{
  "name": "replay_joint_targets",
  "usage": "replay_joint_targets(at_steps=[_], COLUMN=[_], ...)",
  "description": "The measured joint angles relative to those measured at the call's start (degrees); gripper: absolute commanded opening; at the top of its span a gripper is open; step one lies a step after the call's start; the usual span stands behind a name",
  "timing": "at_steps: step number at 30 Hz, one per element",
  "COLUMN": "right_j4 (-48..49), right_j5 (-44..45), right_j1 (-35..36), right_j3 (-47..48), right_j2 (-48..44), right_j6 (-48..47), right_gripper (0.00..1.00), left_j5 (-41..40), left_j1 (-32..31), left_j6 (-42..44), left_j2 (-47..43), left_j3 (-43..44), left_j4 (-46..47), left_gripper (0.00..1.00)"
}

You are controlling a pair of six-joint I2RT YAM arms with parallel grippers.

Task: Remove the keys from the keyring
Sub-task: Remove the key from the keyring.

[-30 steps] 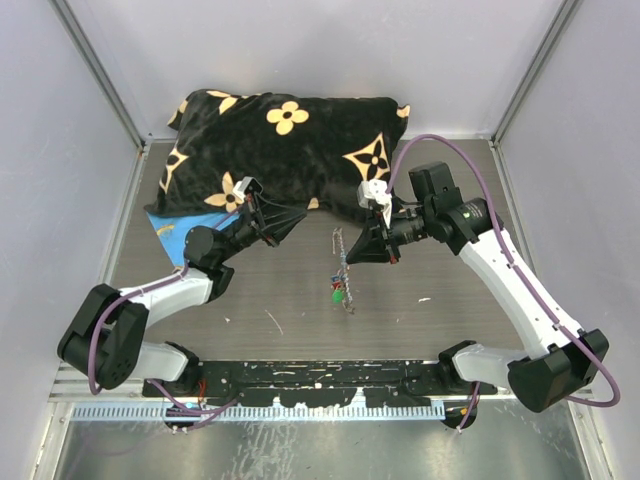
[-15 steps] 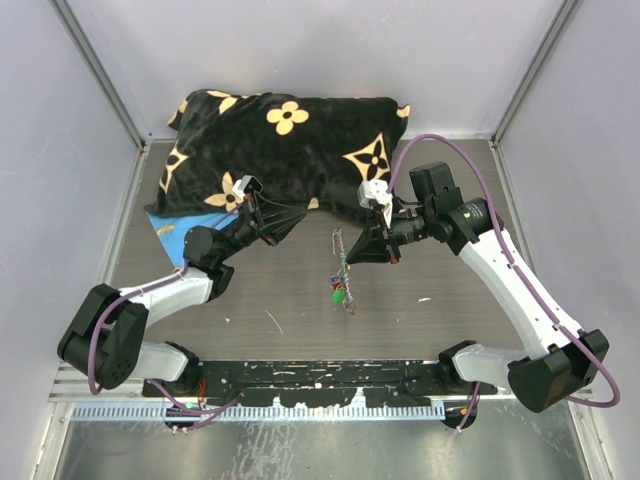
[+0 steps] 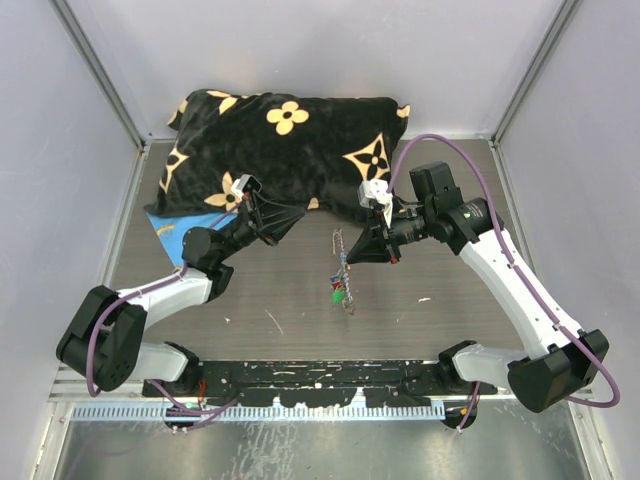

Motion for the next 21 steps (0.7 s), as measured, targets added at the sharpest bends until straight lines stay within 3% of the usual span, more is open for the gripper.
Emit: replay_joint_targets(at_steps=[3, 7, 10, 13, 21], right_j4=[0.0, 0.0, 0.0, 0.0, 0.0], right_j5=[0.0, 0.0, 0.0, 0.0, 0.0], right_j1=[0.0, 0.0, -0.1, -0.2, -0.3], right_j3=[0.0, 0.0, 0.0, 0.0, 0.0], right_j2=[0.0, 0.0, 0.0, 0.0, 0.0], right_j6=[0.0, 0.0, 0.0, 0.0, 0.0], right_gripper=[0.01, 0.01, 0.01, 0.01, 0.01], left_j5=[0.0, 0.0, -0.1, -0.1, -1.5], left_j1=[0.0, 0.0, 0.0, 0.0, 0.0], left_j6=[0.0, 0.0, -0.3, -0.4, -0.4], left_j2=[-0.1, -0.3, -0.7, -0.9, -1.2], left_j3=[0.0, 0.0, 0.0, 0.0, 0.0], left_j4=[0.0, 0.0, 0.0, 0.0, -0.1], left_gripper=[0.0, 0.1, 0.12, 0.01, 0.0])
